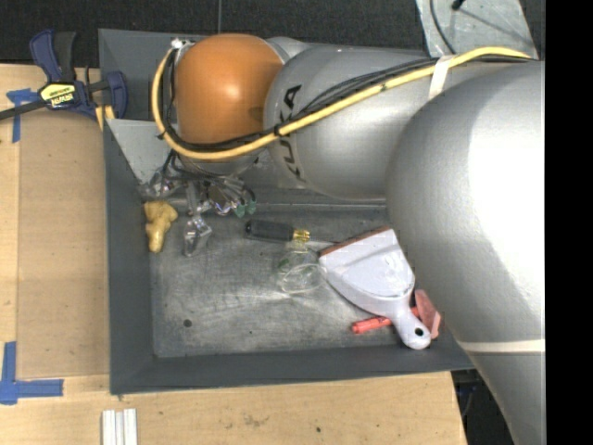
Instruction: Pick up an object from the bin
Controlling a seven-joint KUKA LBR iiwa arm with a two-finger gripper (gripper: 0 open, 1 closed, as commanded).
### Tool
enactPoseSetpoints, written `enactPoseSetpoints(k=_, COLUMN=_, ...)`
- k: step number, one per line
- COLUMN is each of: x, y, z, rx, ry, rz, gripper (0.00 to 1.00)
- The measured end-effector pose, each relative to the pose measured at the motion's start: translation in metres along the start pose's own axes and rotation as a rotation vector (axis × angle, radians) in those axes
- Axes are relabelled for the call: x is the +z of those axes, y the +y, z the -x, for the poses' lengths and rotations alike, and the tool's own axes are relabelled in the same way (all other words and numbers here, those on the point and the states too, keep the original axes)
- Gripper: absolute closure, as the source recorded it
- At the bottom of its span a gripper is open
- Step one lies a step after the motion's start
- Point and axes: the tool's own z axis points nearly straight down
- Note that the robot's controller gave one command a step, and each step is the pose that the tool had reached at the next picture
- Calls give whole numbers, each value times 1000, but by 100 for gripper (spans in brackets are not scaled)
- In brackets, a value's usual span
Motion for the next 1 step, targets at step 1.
enactPoseSetpoints(k=1, x=52, y=-1, z=5, rx=-179, ry=1, rz=-5, gripper=0)
